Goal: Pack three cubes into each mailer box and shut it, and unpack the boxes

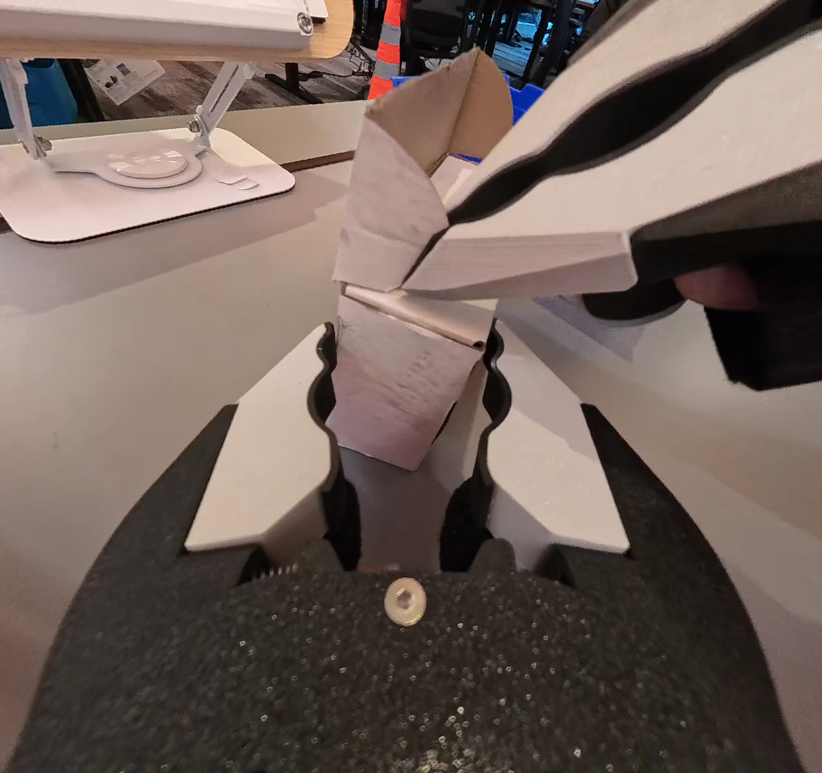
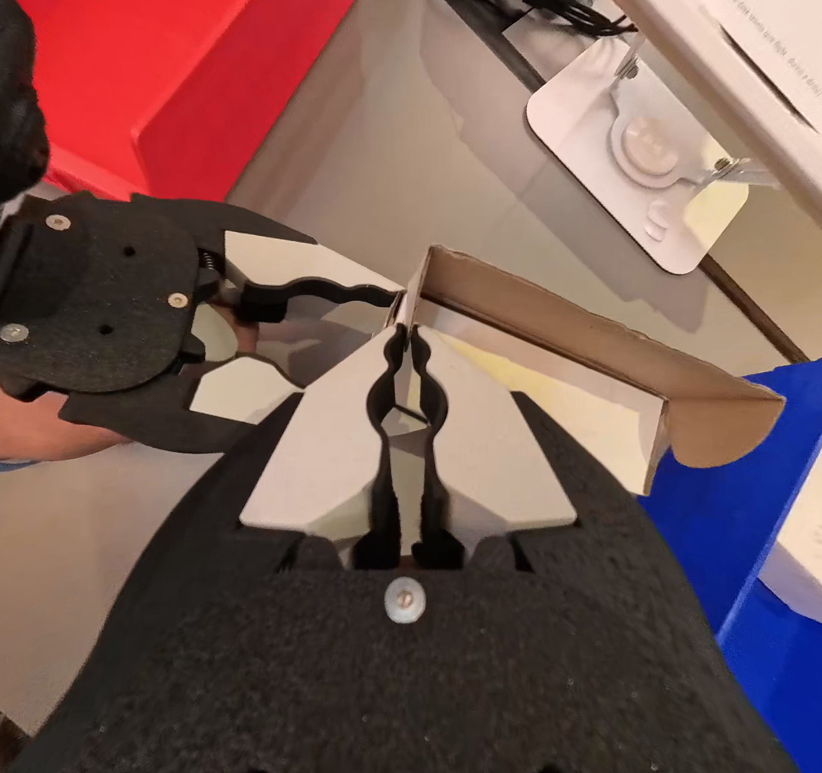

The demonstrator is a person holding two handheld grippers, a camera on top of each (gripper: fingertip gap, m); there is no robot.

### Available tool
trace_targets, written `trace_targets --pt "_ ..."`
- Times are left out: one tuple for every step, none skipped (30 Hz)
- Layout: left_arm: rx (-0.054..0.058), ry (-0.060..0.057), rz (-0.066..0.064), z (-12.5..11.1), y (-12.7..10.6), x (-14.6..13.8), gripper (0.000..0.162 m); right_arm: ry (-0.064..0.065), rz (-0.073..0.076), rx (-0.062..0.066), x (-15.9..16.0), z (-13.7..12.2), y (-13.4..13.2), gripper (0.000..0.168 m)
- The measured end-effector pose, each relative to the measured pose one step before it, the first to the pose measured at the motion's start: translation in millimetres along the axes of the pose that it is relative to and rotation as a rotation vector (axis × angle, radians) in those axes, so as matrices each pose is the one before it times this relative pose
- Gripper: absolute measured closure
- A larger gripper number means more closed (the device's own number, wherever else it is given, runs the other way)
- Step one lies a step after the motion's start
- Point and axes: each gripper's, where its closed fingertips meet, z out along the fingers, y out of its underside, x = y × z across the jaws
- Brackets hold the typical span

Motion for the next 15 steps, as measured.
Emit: trace_targets --pt "-0.0008 -0.0001 0.0001 -0.08 0.03 0.10 0.097 -0.0108 0.0056 -0.0018 0.24 0.00 0.14 0.167" --pt "-0.0018 0.0001 -0.0035 -0.05 0.19 0.06 0.097 -0.0071 0.0050 0.0036 1.93 -0.25 -0.09 0.168" --pt "-0.0036 0.0013 0.0000 -0.02 0.22 0.73 0.097 -0.0031 0.0047 0.0095 3.20 -0.76 -0.66 0.168" --pt "-0.0056 0.0030 0.0047 0.15 0.44 1.94 0.097 -0.0191 0.0069 0.0102 0.10 -0.54 -0.33 0.168" --pt "-0.0061 -0.0036 -0.0016 -0.06 0.60 1.15 0.097 -0.0110 -0.0055 0.0032 0.03 0.32 1.34 0.168" --pt "-0.0035 -0.0026 -0.0117 0.11 0.60 0.52 0.097 -0.0066 -0.0106 0.0022 -0.38 0.83 1.58 0.168" --pt "-0.0007 0.0017 -0.0121 0.16 0.44 0.50 0.097 -0.0024 -0.0173 -0.0012 -0.68 0.98 1.93 0.168" --pt "0.0021 0.0007 -0.0031 0.13 -0.02 0.05 0.097 0.0082 -0.0194 0.0014 0.03 0.74 1.59 0.167" --pt "0.0012 -0.0005 0.0044 0.05 0.06 0.09 0.097 0.0086 -0.0102 0.0058 0.05 0.08 0.64 0.168" --pt "-0.0003 0.0014 0.0030 0.29 0.03 0.37 0.097 0.0028 -0.0002 0.0040 -0.12 -0.31 0.35 0.167" --pt "-0.0013 0.0009 0.0048 0.07 0.03 0.32 0.098 0.0012 0.0057 0.0002 0.33 -0.49 0.51 0.165" --pt "-0.0005 -0.0002 0.0021 0.18 0.06 0.11 0.098 0.0084 0.0094 0.0022 1.82 -0.65 -0.27 0.158" --pt "0.0014 0.0007 -0.0012 0.07 0.02 0.14 0.098 0.0050 0.0088 -0.0011 1.76 -0.47 0.16 0.152" --pt "0.0014 0.0011 0.0007 -0.03 0.07 0.17 0.098 -0.0019 0.0062 -0.0040 0.48 -0.22 0.82 0.149" --pt "0.0006 0.0002 0.0032 0.08 0.00 0.30 0.098 -0.0061 0.0023 -0.0084 -0.38 -0.10 1.27 0.148"
